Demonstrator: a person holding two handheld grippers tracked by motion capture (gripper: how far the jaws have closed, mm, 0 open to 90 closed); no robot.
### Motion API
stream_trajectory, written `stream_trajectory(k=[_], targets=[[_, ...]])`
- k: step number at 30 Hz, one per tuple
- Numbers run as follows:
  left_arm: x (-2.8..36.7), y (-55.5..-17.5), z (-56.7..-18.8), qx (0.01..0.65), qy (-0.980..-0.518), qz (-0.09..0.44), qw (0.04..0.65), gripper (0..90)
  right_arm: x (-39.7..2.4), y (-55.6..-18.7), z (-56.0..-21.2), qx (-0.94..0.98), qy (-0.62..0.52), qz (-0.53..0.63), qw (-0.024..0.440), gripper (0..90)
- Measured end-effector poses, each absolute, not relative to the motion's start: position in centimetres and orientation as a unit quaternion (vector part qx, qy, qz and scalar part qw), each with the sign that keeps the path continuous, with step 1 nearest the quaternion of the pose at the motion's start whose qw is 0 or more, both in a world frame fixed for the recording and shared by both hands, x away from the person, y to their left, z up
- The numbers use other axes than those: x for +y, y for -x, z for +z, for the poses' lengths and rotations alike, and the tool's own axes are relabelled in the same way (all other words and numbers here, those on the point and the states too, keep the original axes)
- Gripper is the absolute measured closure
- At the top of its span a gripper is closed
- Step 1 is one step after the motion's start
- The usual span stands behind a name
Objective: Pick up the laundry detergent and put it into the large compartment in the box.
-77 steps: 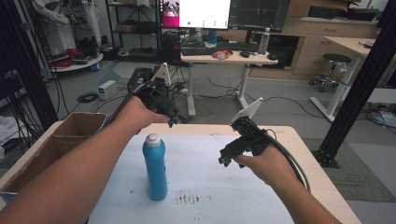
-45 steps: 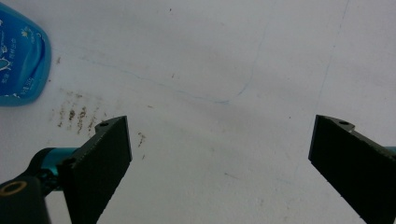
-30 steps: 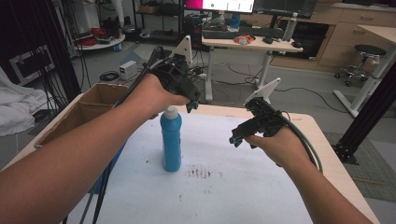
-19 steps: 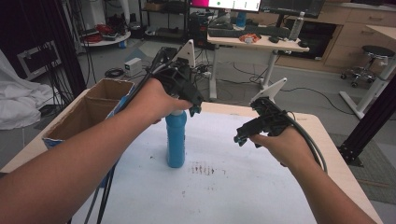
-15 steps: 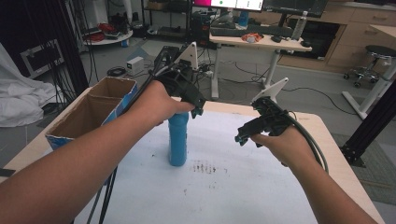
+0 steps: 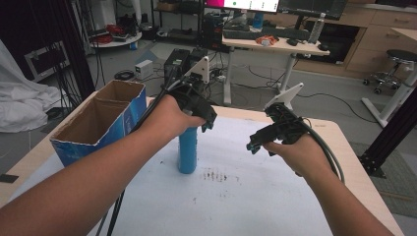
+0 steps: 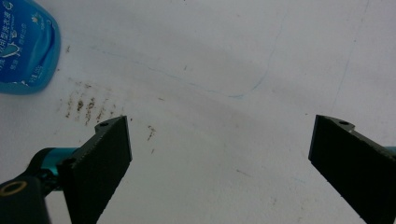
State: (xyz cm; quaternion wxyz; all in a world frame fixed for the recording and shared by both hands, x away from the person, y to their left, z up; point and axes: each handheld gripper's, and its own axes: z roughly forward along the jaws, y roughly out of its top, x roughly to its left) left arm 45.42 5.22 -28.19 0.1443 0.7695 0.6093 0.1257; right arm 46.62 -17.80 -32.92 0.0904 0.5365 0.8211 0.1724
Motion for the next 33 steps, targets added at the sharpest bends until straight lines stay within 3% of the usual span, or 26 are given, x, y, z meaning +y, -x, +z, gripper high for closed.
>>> stream_trajectory(k=[18,33], targets=[[4.6,-45.6,-29.4,0.618,-0.762,0.143,0.134,13.4,-18.2,-46.5,-33.2,0.822,-0.534,0.176,0.088,5.0],[4.7,-45.6,-29.6,0.619,-0.758,0.158,0.127,28.8,-18.5,-46.5,-33.5,0.819,-0.539,0.179,0.084,5.0]])
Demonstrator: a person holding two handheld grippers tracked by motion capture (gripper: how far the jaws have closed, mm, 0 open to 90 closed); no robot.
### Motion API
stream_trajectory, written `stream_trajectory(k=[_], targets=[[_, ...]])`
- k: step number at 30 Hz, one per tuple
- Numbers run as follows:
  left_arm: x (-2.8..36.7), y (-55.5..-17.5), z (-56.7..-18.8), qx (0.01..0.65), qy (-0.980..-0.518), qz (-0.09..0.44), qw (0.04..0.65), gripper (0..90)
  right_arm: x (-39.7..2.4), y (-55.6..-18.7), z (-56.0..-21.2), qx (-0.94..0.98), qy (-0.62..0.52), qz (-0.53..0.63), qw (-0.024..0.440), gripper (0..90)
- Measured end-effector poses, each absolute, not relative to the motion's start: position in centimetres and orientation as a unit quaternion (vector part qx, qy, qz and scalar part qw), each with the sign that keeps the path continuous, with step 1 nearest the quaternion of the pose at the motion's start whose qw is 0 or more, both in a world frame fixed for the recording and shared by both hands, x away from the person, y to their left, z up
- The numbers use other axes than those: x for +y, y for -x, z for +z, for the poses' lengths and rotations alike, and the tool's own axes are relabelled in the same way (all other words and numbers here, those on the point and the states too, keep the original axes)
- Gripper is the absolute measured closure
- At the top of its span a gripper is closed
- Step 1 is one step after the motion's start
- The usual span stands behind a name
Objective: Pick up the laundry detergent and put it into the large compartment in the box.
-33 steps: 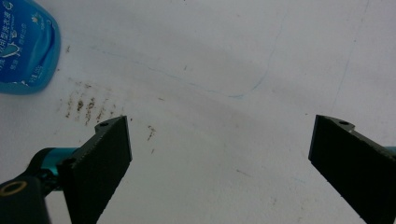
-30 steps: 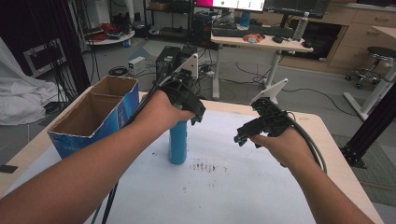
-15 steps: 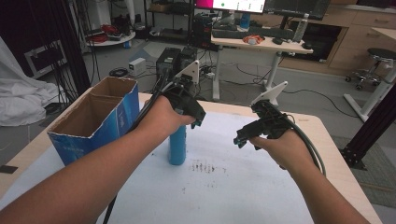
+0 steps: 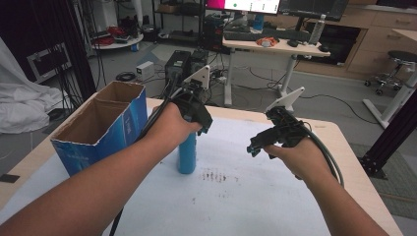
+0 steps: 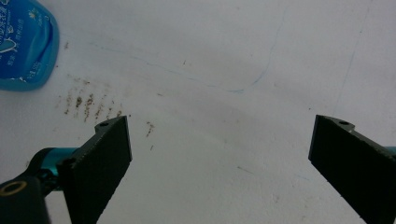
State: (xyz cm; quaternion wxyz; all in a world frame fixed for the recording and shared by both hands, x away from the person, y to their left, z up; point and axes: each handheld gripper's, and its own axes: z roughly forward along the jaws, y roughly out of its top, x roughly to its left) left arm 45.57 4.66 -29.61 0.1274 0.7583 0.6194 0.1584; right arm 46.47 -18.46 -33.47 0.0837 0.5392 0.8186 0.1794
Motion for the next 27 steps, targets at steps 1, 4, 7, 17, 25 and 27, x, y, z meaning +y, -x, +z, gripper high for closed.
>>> stream_trajectory(k=[1,4,7,17,25,27], targets=[[4.66,-45.58,-29.6,0.618,-0.76,0.159,0.126,29.0,-18.48,-46.46,-33.49,0.819,-0.539,0.179,0.083,5.0],[4.58,-45.59,-29.61,0.619,-0.758,0.161,0.124,29.3,-18.43,-46.45,-33.58,0.82,-0.538,0.178,0.083,5.0],[4.57,-45.58,-29.59,0.62,-0.757,0.163,0.124,30.0,-18.38,-46.44,-33.56,0.819,-0.539,0.178,0.083,5.0],[4.98,-45.61,-29.46,0.611,-0.764,0.164,0.127,32.8,-18.56,-46.43,-33.51,0.817,-0.542,0.179,0.082,5.0],[5.35,-45.64,-29.38,0.607,-0.768,0.16,0.128,34.7,-18.48,-46.43,-33.57,0.817,-0.542,0.179,0.081,5.0],[5.32,-45.61,-29.37,0.602,-0.771,0.161,0.128,34.9,-18.52,-46.44,-33.57,0.817,-0.542,0.179,0.082,5.0]])
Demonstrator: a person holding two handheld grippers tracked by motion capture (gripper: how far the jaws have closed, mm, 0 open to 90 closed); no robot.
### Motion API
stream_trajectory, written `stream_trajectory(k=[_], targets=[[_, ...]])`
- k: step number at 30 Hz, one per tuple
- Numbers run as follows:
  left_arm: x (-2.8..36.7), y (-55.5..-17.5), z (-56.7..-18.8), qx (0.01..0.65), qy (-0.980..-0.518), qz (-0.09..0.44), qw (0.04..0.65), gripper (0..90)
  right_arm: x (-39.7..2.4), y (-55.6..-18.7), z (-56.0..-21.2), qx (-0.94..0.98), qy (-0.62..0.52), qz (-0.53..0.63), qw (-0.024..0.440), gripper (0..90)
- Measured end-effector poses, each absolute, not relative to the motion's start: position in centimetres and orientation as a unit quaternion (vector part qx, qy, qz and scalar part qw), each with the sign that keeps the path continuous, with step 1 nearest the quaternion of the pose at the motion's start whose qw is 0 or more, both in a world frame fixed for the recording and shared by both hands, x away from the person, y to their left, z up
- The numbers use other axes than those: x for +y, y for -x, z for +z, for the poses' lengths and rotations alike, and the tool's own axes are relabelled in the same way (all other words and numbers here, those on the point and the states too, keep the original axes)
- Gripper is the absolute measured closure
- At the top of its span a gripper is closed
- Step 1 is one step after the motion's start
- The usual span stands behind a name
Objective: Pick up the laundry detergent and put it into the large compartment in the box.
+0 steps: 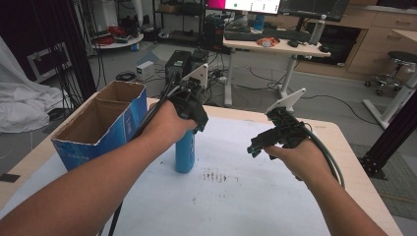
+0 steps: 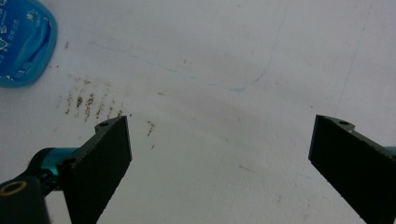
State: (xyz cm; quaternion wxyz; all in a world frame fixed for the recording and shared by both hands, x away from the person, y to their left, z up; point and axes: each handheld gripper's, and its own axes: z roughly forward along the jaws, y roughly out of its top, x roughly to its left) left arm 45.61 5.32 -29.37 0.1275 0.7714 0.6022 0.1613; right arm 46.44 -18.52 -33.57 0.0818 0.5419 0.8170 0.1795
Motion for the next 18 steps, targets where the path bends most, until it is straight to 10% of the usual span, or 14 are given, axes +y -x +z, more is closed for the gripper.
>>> stream_trajectory(k=[18], targets=[[5.4,-45.1,-27.5,0.583,-0.782,0.165,0.144,35.9,-18.5,-46.3,-33.6,0.817,-0.542,0.178,0.081,5.0]])
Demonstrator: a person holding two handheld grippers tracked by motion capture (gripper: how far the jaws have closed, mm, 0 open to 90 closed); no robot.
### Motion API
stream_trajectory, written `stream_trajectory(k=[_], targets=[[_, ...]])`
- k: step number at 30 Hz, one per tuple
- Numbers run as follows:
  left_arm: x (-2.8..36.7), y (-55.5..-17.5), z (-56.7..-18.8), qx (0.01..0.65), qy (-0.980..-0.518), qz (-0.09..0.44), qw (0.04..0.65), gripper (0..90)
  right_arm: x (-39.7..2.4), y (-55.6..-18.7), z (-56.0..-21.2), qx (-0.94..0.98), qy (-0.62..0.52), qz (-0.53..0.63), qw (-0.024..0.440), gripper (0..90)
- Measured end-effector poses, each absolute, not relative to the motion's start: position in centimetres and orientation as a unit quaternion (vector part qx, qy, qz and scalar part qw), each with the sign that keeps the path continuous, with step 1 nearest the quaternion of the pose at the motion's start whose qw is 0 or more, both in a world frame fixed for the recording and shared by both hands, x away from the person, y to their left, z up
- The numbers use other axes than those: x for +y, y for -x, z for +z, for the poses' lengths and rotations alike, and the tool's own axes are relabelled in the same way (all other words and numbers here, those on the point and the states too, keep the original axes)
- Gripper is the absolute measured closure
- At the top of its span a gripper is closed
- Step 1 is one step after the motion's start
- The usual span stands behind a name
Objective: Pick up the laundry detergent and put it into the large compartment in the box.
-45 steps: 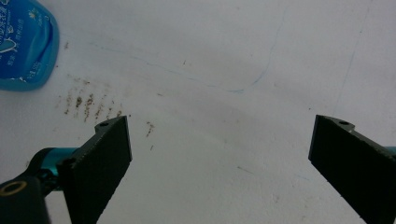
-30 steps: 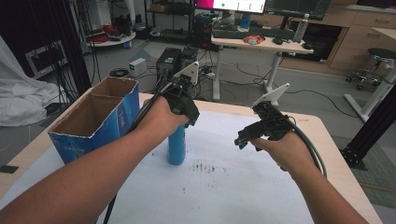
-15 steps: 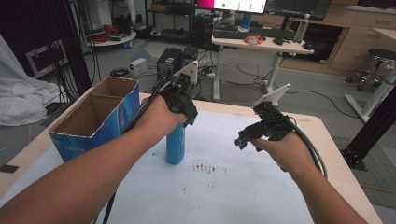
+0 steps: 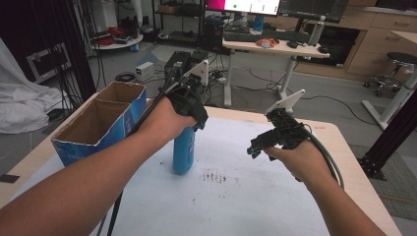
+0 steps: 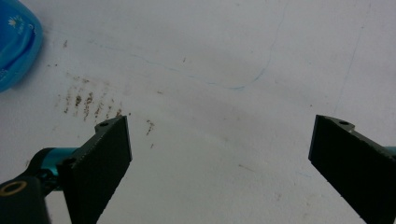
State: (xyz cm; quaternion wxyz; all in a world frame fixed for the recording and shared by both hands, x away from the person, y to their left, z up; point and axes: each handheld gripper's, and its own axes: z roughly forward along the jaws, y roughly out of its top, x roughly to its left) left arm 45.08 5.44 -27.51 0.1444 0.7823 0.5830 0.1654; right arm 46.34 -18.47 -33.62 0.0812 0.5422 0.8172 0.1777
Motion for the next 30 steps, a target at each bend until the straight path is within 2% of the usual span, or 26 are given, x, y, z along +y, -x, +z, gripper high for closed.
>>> stream_trajectory(k=[16,30], targets=[[4.9,-44.2,-20.9,0.549,-0.795,0.19,0.173,36.2,-18.6,-46.2,-33.4,0.816,-0.544,0.178,0.081,5.0],[7.8,-43.0,-16.2,0.529,-0.801,0.201,0.197,36.6,-18.6,-46.2,-33.4,0.815,-0.545,0.178,0.081,5.0]])
